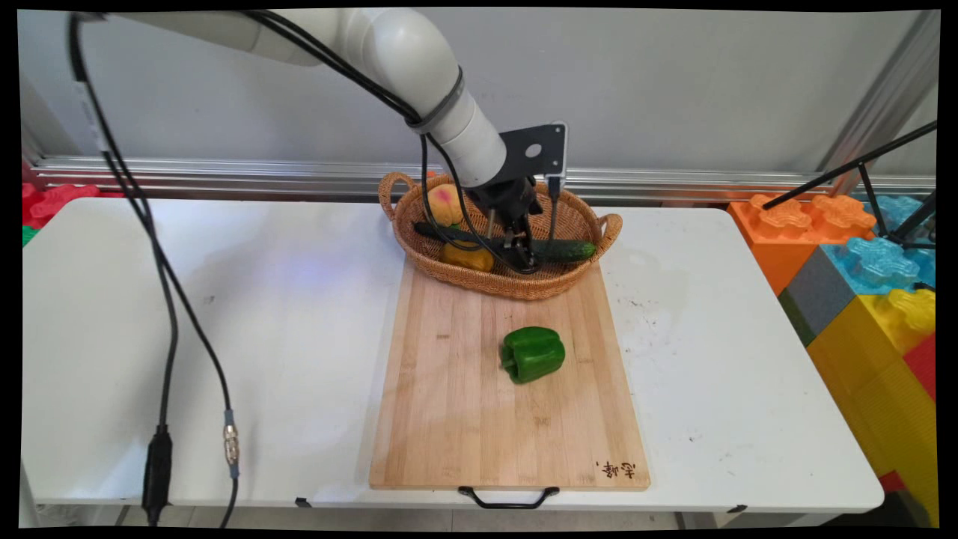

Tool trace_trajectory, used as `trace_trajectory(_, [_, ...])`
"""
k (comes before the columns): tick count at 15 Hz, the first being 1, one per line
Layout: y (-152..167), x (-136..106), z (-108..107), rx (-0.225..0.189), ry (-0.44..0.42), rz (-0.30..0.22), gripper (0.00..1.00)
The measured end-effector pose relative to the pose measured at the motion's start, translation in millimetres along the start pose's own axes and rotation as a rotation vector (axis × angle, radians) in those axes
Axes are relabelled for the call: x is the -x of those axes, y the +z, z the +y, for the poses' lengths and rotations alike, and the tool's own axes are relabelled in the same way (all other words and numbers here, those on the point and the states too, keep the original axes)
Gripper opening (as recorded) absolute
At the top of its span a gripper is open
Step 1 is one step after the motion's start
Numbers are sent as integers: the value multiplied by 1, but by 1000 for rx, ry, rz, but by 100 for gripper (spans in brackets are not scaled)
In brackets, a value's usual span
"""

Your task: Pick up the cucumber from the vegetable basket

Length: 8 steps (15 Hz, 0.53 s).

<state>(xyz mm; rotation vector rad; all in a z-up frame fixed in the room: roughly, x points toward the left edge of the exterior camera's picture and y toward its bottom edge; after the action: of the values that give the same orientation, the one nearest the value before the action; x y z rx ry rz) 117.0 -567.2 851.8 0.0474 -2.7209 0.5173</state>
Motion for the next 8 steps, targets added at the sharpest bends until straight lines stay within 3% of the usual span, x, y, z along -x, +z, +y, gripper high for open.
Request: trace_trajectory(8, [50, 18, -32, 6, 108, -37, 100])
